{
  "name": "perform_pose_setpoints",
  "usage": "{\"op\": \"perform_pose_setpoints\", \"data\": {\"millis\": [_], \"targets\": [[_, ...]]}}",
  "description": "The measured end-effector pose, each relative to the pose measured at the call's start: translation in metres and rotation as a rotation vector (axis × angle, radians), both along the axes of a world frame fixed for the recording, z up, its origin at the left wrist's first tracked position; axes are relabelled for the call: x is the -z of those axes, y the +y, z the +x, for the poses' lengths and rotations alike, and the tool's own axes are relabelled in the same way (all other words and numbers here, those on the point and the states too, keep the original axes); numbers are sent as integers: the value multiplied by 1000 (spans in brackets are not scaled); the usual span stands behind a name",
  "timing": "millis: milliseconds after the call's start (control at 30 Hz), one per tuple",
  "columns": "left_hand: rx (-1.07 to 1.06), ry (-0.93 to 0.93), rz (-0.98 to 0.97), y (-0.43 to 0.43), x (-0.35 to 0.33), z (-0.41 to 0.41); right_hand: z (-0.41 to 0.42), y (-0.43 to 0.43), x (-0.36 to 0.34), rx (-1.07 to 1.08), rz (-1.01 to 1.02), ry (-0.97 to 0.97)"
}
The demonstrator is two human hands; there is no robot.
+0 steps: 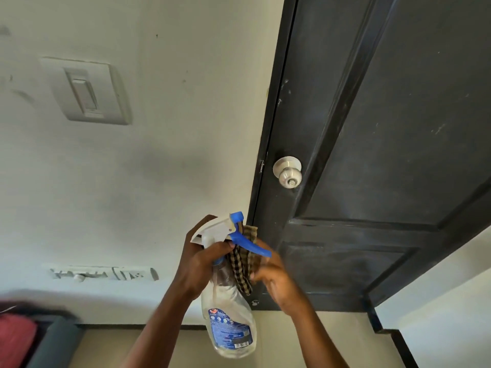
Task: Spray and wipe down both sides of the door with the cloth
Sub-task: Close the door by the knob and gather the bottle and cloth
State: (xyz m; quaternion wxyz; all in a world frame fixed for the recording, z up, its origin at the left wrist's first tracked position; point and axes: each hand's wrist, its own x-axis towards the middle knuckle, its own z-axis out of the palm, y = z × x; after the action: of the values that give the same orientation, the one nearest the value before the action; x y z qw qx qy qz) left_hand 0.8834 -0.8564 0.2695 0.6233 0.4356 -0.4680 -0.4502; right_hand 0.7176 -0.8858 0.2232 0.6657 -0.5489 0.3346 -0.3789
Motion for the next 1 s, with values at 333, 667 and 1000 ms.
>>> {"op": "perform_pose_setpoints", "data": {"millis": [333, 667, 1000], "targets": [[23, -50, 34, 22, 8, -11, 10, 46, -5, 100, -85, 109], [5, -37, 144, 53, 20, -53, -36, 76, 14, 439, -94, 172], [190, -60, 147, 104, 11, -144, -149, 164, 40, 831, 280, 88]]}}
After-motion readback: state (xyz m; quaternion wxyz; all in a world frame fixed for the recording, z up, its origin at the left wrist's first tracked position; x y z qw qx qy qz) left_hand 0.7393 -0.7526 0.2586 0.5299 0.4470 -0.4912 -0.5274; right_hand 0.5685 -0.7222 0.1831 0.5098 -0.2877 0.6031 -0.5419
